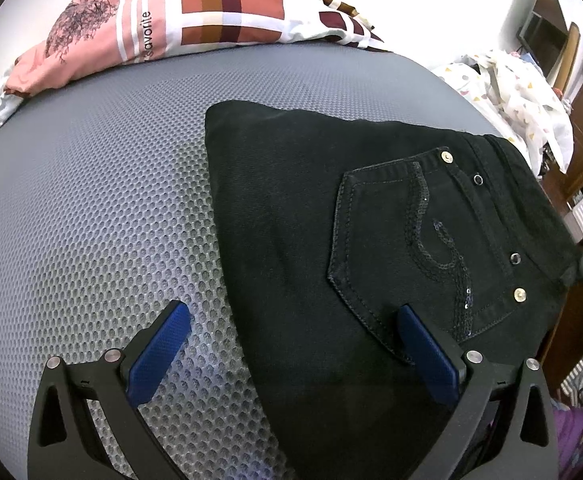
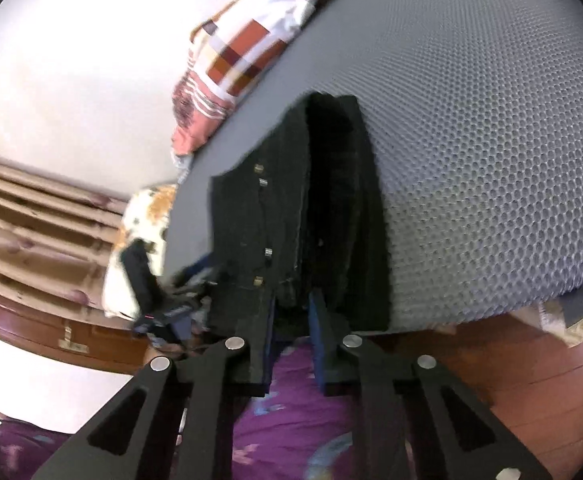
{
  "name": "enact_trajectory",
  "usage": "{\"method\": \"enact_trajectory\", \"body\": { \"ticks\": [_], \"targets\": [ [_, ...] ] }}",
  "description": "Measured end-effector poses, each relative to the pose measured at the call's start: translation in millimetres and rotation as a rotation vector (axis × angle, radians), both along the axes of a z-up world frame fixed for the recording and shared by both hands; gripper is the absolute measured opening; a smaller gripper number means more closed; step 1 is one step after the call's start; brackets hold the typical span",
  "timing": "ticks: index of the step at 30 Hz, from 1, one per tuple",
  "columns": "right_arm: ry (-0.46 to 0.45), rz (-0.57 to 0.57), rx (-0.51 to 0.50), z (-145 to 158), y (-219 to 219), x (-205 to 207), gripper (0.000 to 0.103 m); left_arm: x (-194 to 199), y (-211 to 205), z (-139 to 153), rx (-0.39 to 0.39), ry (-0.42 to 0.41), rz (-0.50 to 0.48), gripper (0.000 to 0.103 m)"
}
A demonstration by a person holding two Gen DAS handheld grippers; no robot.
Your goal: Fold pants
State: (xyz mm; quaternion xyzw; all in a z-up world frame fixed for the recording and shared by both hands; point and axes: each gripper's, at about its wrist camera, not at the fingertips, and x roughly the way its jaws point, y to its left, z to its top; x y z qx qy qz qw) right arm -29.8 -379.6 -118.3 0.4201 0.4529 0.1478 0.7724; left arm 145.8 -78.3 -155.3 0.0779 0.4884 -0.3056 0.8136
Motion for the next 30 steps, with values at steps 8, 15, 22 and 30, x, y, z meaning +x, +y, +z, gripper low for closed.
{"method": "enact_trajectory", "body": {
  "ticks": [8, 15, 22, 30],
  "targets": [
    [0.135, -0.051, 0.081, -44.9, -3.2, -14.4, 0.011, -1.0, -1.5, 1.5, 0.020, -0.012, -0.014, 0.103],
    [0.127, -0.037, 0.087, -47.0, -10.6, -12.0, 0.012, -1.7, -1.5, 1.4, 0.018, -0.019, -0.014, 0.103],
    [0.140, -0.055, 0.109, -56.6, -13.4, -11.2, 0.017, -3.5, 8.1, 14.0, 0.011, -0.053, 0.042, 0.103],
    [0.131, -0.042, 0.086, -54.9, -10.5, -6.3, 0.017, -40.3, -8.7, 66.7, -0.268, -0.084, -0.072, 0.103]
  ]
}}
